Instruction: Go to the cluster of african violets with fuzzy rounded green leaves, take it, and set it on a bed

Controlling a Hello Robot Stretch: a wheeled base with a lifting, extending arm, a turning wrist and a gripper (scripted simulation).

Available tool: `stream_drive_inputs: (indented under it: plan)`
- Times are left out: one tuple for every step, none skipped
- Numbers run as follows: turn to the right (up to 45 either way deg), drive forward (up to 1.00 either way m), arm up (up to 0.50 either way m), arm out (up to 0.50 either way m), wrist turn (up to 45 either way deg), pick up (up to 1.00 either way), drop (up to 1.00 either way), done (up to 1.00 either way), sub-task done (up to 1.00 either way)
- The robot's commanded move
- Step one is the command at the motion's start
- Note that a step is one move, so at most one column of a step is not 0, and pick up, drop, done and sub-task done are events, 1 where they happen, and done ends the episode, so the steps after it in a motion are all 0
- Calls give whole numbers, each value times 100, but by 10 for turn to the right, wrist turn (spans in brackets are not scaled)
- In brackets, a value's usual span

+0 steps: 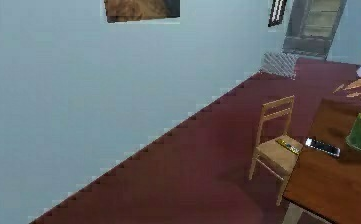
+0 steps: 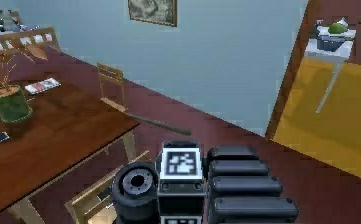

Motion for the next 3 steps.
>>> stream_drive_inputs:
  plan:
    - [0, 100, 0, 0, 0, 0, 0, 0, 0]
    - [0, 60, 0, 0, 0, 0, 0, 0, 0]
    - [360, 0, 0, 0, 0, 0, 0, 0, 0]
